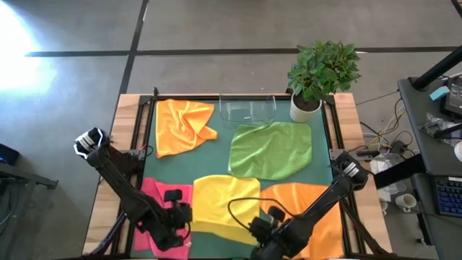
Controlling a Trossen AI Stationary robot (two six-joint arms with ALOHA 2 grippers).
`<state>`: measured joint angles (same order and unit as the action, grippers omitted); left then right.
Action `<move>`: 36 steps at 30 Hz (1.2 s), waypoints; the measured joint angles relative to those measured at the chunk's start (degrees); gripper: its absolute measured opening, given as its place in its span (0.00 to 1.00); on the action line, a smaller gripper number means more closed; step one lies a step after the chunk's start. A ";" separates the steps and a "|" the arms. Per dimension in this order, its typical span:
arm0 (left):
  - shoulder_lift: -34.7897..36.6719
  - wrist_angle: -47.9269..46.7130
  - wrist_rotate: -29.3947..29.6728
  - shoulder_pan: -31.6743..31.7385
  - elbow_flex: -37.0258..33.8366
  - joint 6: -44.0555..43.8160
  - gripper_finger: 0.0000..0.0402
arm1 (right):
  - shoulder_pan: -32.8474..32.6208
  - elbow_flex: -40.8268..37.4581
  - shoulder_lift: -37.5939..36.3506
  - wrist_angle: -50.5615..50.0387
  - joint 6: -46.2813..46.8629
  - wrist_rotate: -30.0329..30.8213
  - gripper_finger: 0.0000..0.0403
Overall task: Fold microfiber towels
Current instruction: Fold the yellow towel
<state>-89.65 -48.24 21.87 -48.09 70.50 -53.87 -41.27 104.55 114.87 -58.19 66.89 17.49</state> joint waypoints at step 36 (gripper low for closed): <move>-0.15 -3.26 6.55 18.40 -10.16 3.69 0.00 | 15.08 -12.61 -1.36 -8.30 -9.02 10.85 0.02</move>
<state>-89.80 -51.51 28.42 -29.69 60.34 -50.17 -26.20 91.95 113.51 -66.49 57.87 28.34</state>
